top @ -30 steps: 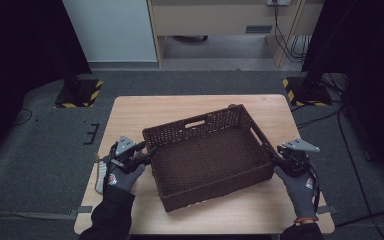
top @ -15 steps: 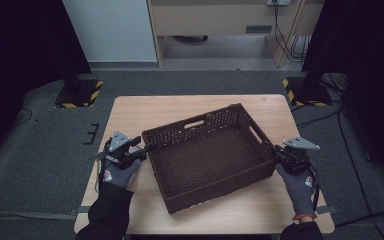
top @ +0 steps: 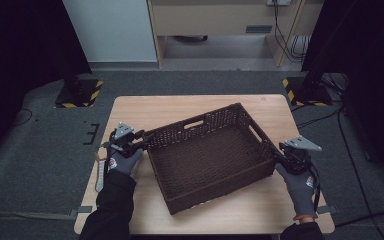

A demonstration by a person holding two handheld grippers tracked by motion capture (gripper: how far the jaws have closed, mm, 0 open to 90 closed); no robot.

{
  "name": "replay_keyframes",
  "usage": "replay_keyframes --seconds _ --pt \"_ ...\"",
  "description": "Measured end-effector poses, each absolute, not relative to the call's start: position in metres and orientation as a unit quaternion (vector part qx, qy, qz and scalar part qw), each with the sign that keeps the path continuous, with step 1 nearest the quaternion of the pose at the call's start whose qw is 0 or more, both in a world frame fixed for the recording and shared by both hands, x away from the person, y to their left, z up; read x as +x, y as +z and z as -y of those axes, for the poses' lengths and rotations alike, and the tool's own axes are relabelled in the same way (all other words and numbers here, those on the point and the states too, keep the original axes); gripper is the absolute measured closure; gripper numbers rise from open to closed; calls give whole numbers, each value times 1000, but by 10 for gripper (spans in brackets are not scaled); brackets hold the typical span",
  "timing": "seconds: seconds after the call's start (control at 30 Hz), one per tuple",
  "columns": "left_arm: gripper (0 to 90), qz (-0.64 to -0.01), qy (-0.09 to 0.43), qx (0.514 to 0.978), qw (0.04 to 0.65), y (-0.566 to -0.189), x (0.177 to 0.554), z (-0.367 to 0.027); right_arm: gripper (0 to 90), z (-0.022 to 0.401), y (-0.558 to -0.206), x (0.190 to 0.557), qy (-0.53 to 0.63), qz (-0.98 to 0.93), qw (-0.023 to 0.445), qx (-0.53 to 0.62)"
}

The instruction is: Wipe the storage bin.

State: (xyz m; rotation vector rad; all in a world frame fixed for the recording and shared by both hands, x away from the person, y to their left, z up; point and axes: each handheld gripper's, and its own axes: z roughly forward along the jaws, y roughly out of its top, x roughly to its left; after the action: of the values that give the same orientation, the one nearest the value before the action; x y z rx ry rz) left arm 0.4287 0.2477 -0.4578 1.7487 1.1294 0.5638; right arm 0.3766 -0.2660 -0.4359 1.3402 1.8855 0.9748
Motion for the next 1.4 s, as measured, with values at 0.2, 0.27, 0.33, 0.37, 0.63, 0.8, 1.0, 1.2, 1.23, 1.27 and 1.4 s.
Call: replay_keyframes --seconds 0.2,0.27,0.33,0.37,0.63,0.8,1.0,1.2,1.23,1.27,1.4 --pt "484 -465 225 714 473 -457 404 -248 505 266 -427 367 386 -705 314 505" --pt "476 -469 219 710 477 -457 394 -248 491 265 -426 365 387 -706 307 507" --pt "467 -472 213 705 484 -457 386 -249 487 264 -426 363 389 -705 303 510" --pt "463 -472 211 704 487 -457 384 -250 486 263 -426 363 390 -704 300 511" --pt "501 -471 211 697 498 -455 400 -255 491 261 -428 363 398 -701 288 517" --pt "668 -467 203 702 498 -459 399 -255 481 264 -432 368 412 -692 275 525" --pt "667 -456 201 711 495 -458 383 -255 469 260 -425 363 420 -693 280 514" --pt "657 -447 202 717 496 -458 369 -252 460 247 -430 364 417 -708 263 505" --pt "653 -448 200 717 495 -457 369 -252 460 246 -431 364 421 -706 263 505" --pt "639 -446 198 719 495 -457 370 -252 460 245 -431 365 423 -708 255 505" --pt "591 -442 201 719 497 -455 375 -253 459 241 -437 371 421 -708 249 510"
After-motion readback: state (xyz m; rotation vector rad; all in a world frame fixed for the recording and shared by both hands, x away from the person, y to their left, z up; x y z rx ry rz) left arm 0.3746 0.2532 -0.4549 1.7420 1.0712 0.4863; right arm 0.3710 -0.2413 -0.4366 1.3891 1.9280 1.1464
